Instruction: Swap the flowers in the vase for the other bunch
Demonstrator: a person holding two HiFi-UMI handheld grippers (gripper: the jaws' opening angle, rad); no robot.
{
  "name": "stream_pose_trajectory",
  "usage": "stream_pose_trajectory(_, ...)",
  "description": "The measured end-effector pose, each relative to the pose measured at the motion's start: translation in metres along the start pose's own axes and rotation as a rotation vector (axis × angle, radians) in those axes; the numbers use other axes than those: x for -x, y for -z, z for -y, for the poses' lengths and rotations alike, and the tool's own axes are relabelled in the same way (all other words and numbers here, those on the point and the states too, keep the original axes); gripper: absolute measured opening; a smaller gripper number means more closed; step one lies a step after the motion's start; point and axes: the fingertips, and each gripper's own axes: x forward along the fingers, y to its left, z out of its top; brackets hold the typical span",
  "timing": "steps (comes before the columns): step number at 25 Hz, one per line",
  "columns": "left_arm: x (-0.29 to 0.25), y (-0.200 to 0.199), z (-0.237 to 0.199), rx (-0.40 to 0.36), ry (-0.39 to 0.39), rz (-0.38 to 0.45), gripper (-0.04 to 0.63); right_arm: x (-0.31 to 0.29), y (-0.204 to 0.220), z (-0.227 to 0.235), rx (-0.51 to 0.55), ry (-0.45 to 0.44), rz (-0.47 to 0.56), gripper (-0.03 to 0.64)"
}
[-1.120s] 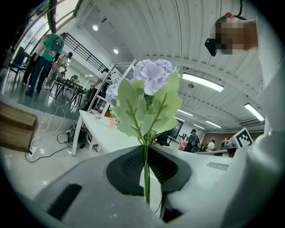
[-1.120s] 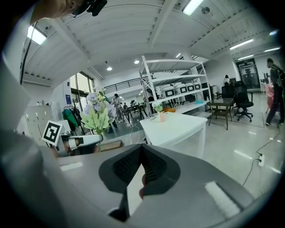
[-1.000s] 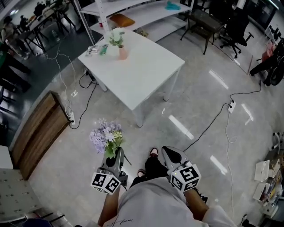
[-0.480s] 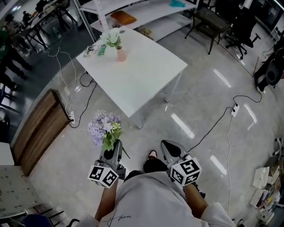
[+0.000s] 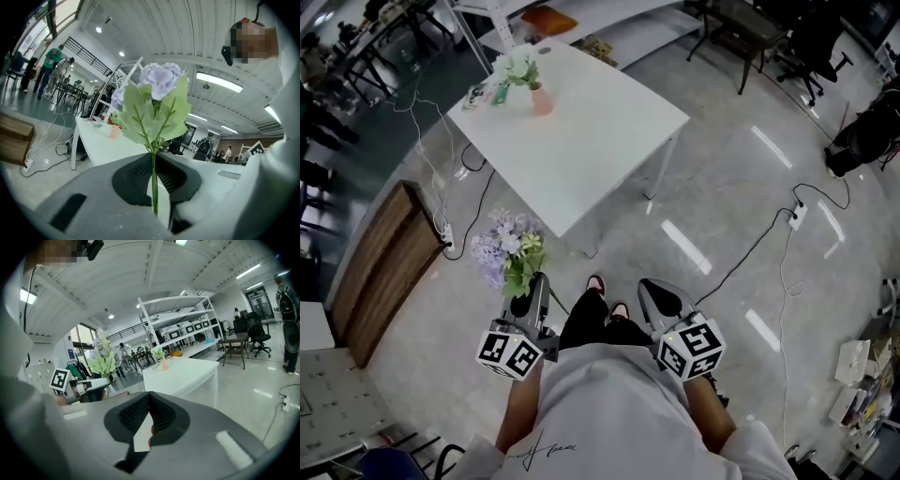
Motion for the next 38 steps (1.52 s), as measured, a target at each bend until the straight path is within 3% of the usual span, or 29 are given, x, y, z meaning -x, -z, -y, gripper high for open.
stream_pose_trajectory(13,-0.065,-0.018,-0.001,0.003,0.033,0.016,0.018,-0.016,-0.03,0.041,-0.003,0.031,0.027,0.008)
stream_pose_trajectory(20,-0.098,-0.039,-0.023,0.024,0.006,0.05,0.018,-0.042,-0.047,0.067,-0.005,0.043,0.017,0.008)
stream_pose_trajectory(28,-0.155,-0.053,-0.04,0.041,0.014,0.03,0.018,-0.083,-0.072,0.081,0.089,-0.001,-0.021,0.008)
stream_pose_trajectory(38,-0.216,-0.079,-0.066,0.052,0.02,0.035,0.018,-0.143,-0.106,0.11,0.115,-0.041,-0.06,0.008)
